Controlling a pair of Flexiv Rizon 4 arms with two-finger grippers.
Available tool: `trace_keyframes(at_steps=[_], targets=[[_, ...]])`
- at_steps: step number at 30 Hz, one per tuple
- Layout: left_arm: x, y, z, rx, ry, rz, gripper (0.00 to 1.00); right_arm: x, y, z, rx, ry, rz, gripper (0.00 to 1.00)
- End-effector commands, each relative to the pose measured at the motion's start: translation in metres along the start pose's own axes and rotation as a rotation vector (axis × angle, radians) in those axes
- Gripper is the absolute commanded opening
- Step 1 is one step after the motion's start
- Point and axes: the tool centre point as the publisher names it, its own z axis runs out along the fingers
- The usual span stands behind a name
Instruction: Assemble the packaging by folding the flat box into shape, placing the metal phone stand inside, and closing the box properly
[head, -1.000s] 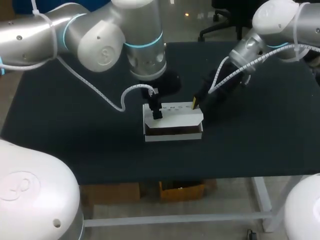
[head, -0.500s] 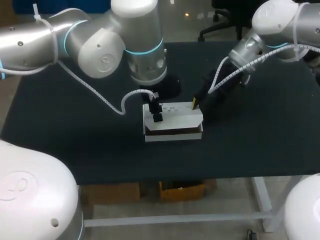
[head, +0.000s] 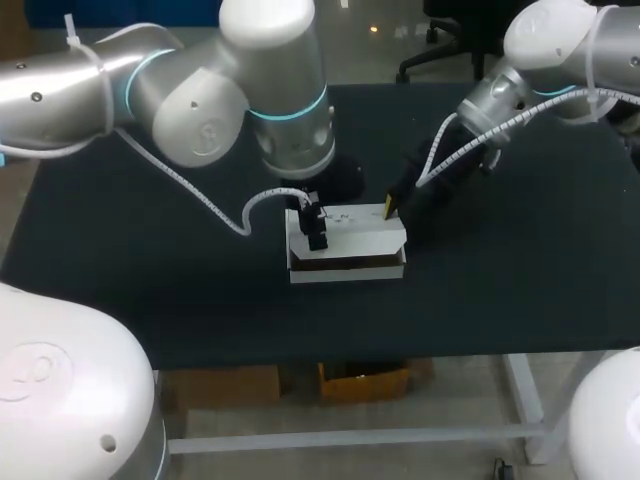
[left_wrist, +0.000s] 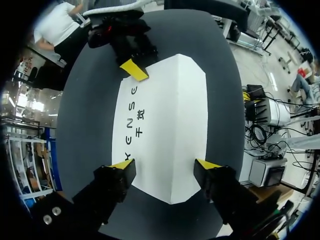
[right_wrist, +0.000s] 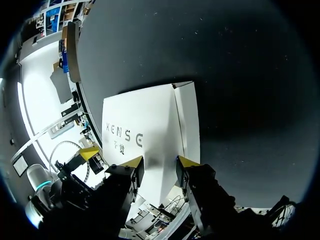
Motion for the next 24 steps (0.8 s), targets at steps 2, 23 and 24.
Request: trace_keyframes(at_steps=[2, 23, 24], targets=[[0.007, -0.001, 0.002, -0.002, -0.022, 0.010, 0.82, 0.001, 0.000, 0.001, 0.003, 0.000, 0.000, 0.40], [-0.003, -0.009, 0.012, -0.019, -0.132, 0.055, 0.75, 0.002, 0.000, 0.002, 0.005, -0.002, -0.004, 0.40], [-0.003, -0.009, 0.012, -0.021, -0.139, 0.056, 0.75, 0.002, 0.000, 0.002, 0.005, -0.002, -0.003, 0.40]])
